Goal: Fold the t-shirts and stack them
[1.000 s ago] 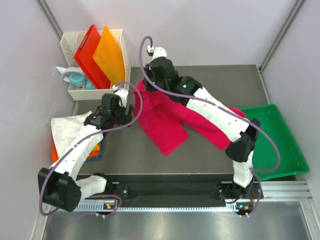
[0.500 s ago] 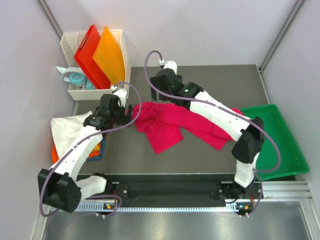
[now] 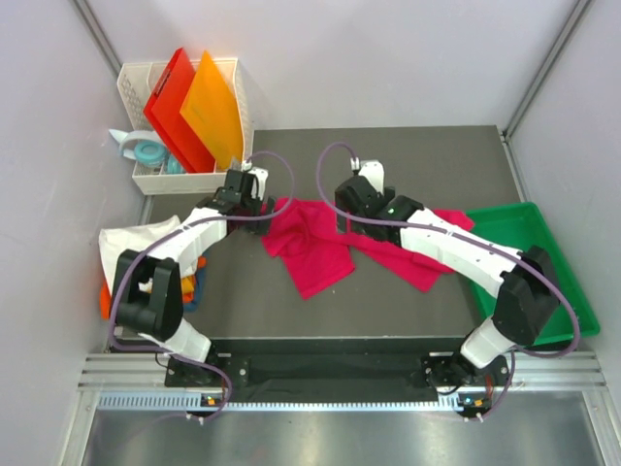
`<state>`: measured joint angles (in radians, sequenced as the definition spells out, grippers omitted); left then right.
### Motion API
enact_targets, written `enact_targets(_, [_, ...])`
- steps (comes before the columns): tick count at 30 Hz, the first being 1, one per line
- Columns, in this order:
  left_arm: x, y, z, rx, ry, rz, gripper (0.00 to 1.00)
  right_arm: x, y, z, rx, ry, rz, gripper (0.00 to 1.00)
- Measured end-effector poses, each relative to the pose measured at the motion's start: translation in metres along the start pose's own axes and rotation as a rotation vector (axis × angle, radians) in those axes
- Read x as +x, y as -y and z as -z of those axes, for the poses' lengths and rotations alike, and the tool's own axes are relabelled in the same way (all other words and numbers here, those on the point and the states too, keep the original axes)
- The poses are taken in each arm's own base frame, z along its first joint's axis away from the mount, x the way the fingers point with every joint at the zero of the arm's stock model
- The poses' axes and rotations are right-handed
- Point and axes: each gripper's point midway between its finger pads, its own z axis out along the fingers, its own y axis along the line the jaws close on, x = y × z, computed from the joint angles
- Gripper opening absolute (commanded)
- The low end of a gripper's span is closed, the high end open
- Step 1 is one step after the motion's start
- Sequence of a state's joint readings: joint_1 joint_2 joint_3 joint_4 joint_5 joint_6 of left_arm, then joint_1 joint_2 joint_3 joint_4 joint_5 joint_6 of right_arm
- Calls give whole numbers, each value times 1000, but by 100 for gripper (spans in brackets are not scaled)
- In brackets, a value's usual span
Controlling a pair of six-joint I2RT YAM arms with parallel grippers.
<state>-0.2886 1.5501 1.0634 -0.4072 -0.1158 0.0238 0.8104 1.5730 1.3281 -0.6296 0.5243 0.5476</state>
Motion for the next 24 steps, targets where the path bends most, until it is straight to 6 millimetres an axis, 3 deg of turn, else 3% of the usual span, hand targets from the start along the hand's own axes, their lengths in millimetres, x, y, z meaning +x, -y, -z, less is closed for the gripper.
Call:
enact_targets(4, [3, 20, -5, 60, -14, -27, 84, 13, 10, 2, 20, -16, -9, 84])
enact_targets(8, [4, 52, -2, 150, -5, -67, 79, 9, 14, 8, 23, 4, -32, 84])
enact_targets(12, [19, 75, -2, 217, -29, -103, 79, 9, 19, 11, 32, 15, -45, 84])
enact_targets(16, [36, 82, -12, 232, -80, -118, 76, 15, 22, 8, 46, 6, -49, 84])
enact_targets(19, [51, 83, -27, 229, -134, -122, 64, 21, 25, 6, 60, -3, -47, 84])
enact_targets(20, [56, 83, -31, 226, -154, -124, 51, 23, 26, 6, 65, -5, -48, 84])
enact_targets(21, [61, 83, -35, 223, -171, -124, 46, 24, 27, 6, 68, -6, -49, 84])
enact_targets(24, [54, 83, -40, 216, -159, -126, 12, 27, 30, 6, 73, -6, -57, 83])
